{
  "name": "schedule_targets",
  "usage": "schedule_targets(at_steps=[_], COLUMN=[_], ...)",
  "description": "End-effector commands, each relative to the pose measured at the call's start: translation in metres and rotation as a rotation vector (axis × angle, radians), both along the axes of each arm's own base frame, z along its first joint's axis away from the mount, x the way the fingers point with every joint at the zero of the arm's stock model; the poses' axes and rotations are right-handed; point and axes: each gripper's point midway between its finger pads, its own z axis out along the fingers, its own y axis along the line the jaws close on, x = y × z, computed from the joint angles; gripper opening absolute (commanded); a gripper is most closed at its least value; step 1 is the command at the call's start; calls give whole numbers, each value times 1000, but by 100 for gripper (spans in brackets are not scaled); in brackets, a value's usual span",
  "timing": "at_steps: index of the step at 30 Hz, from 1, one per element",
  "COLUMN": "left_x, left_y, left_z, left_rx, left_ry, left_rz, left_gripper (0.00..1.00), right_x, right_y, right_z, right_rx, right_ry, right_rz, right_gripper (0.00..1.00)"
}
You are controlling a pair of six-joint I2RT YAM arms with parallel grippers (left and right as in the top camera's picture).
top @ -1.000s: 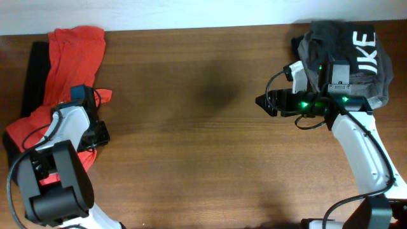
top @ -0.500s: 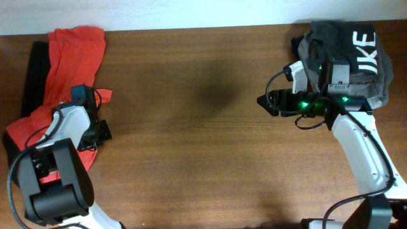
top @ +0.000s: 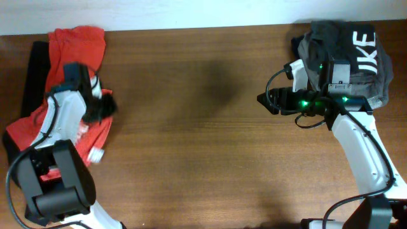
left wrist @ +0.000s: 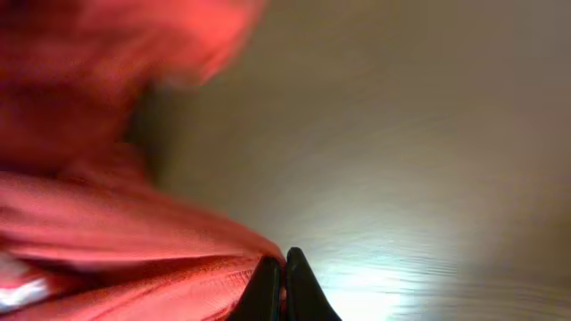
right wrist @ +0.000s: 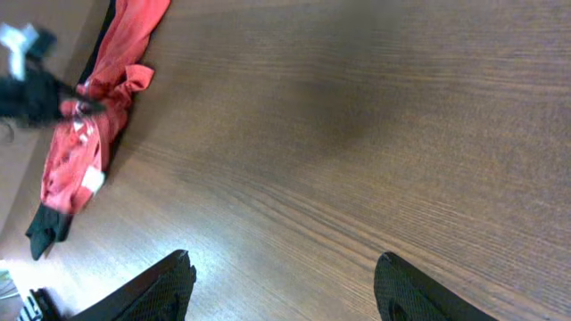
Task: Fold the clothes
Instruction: 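Lift the orange T-shirt with the left gripper toward the table center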
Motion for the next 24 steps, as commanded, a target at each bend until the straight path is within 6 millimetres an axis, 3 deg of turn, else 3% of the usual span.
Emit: schedule_targets(at_steps=[1, 7, 13, 17, 24], left_x=[51, 89, 96, 89, 73], left_y=[-83, -158, -220, -238, -259], left_z=[78, 188, 301, 348, 390], left_rx=[-206, -197, -197, -223, -261], left_ry=[-233, -526, -840, -952, -1040], left_rz=[-225, -421, -556, -576, -601], left_gripper=[1, 1, 1, 1, 1], right_x=[4, 4, 5, 12, 29], right_y=[1, 1, 3, 11, 29], right_z=[7, 7, 9, 25, 62], right_rx=[-5, -5, 8, 54, 107], right_ry=[-24, -24, -35, -117, -326], right_rz=[6, 7, 16, 56, 145], right_gripper=[69, 69, 69, 69, 70])
